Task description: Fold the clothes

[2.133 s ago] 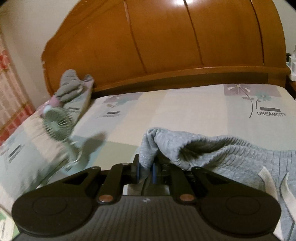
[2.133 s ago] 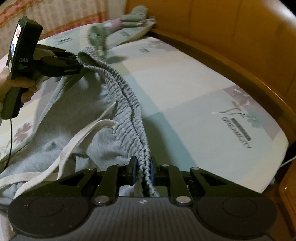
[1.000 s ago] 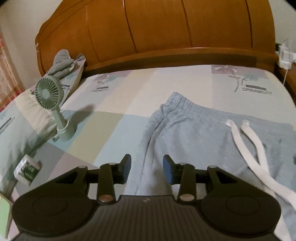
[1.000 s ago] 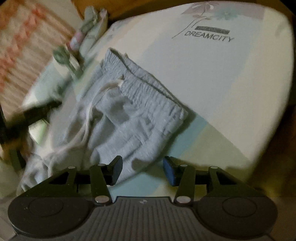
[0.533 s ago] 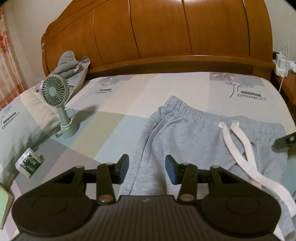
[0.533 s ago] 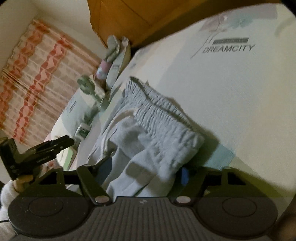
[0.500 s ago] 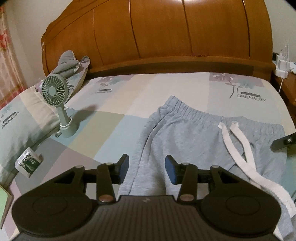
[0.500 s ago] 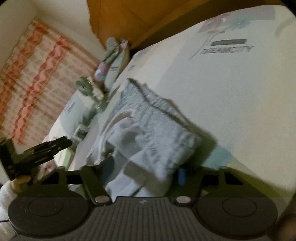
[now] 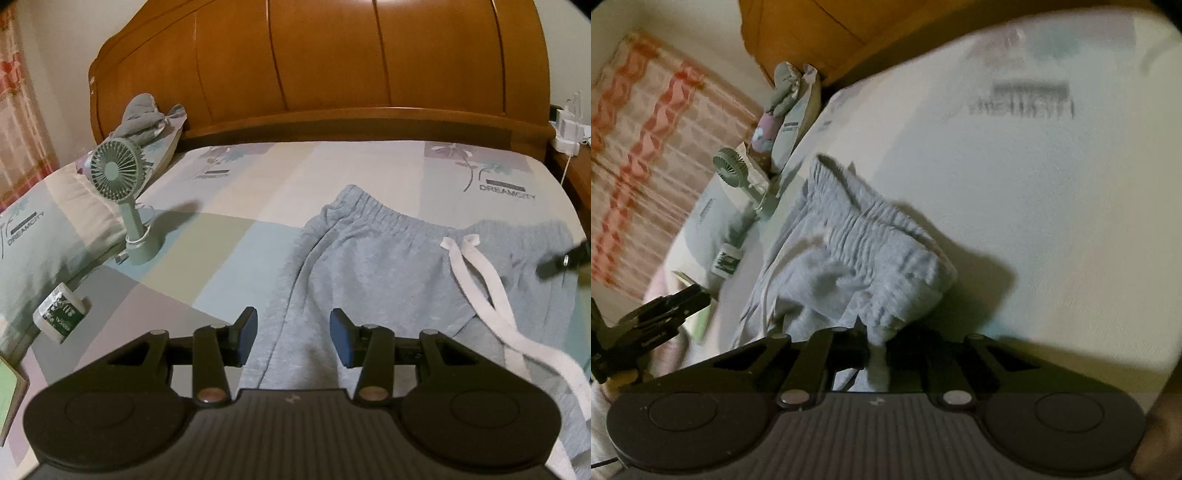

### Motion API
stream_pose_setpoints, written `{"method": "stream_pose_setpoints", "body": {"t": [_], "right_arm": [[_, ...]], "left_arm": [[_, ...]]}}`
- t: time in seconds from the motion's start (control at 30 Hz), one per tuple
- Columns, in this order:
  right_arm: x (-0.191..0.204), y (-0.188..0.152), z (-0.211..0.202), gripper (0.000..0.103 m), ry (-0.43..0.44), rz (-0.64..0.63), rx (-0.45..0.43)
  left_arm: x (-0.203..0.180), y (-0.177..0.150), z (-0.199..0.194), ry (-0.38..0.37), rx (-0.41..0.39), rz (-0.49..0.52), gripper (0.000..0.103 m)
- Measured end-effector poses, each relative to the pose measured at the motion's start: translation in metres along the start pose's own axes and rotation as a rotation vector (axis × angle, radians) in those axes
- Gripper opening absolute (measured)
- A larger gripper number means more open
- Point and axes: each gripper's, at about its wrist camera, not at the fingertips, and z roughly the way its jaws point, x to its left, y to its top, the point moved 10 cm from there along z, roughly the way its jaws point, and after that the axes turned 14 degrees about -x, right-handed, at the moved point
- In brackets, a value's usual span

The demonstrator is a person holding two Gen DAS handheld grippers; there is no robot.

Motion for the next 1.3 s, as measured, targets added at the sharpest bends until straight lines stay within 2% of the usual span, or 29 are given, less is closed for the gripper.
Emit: {"method": "stream_pose_setpoints", "body": {"t": [0.13,0.27,0.43,0.5,0.67,0.77,0.87,1.1,1.13,1.17,1.23,1.27,1.3], "right_arm": [[-0.017,0.03,-0.011,0.011,-0.075,-0.026,-0.021],[-0.031,0.022,-0.008,0.014,-0.122,-0.024,0.034],[-0.026,0.013,-0.03,0.032,-0.116,0.004,-0.006],[-0.022,0.007,-0.045,0.042,-0.104,0.007,-0.02],[-0.012,-0.009,-0.063,0.056,-0.055,0.005,-0.027],[-0.014,-0.014,-0.058,0.059,-0.06,-0.008,-0.017],[-0.017,-0.015,-0.053,0.059,-0.052,-0.014,-0.013],[-0.025,0.006,-0.043,0.059,-0.052,-0.049,-0.065],[-0.025,0.009,-0.04,0.059,-0.049,-0.057,-0.072],[-0.025,0.011,-0.037,0.059,-0.049,-0.068,-0.078],[-0.023,0.014,-0.032,0.049,-0.06,-0.099,-0.082],[-0.024,0.014,-0.03,0.026,-0.075,-0.115,-0.078],[-0.024,0.014,-0.027,0.014,-0.089,-0.13,-0.074]], "left_arm": [[0.001,-0.002,0.0,0.003,0.008,0.005,0.045],[-0.001,-0.004,0.003,-0.01,0.025,0.012,0.045],[0.001,0.002,0.026,-0.02,0.038,0.024,0.044],[0.002,0.01,0.043,-0.038,0.036,0.019,0.044],[0.0,0.026,0.112,-0.065,0.049,0.033,0.044],[-0.005,0.023,0.156,-0.098,0.078,0.027,0.044],[-0.011,0.019,0.183,-0.156,0.077,0.001,0.043],[-0.034,0.018,0.201,-0.33,0.028,0.055,0.044],[-0.034,0.018,0.201,-0.35,0.034,0.038,0.039],[-0.034,0.017,0.201,-0.37,0.041,0.02,0.031],[-0.031,0.017,0.198,-0.376,0.038,0.012,0.013],[-0.029,0.018,0.196,-0.366,0.031,0.018,0.011],[-0.026,0.018,0.193,-0.357,0.024,0.024,0.01]]}}
